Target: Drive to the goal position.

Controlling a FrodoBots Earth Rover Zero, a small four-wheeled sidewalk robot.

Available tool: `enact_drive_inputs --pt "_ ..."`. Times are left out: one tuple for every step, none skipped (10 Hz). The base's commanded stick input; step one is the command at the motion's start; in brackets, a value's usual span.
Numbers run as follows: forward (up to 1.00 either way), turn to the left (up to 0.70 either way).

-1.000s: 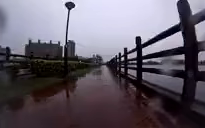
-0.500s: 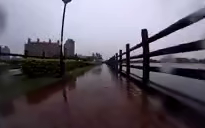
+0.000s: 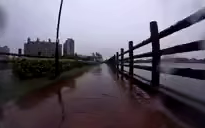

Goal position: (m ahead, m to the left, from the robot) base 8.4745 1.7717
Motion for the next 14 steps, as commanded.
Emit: enact_drive_inputs --pt "1.0 0.27" --pt "1.0 0.02" --pt "1.0 0.0" --pt "1.0 0.0" --pt "1.0 0.0" --pt "1.0 0.0" --pt "1.0 0.0" --pt "1.0 0.0" --pt "1.0 0.0" --pt "1.0 0.0" --pt "1.0 0.0" --pt "1.0 0.0" --pt "1.0 0.0" --pt "1.0 0.0"
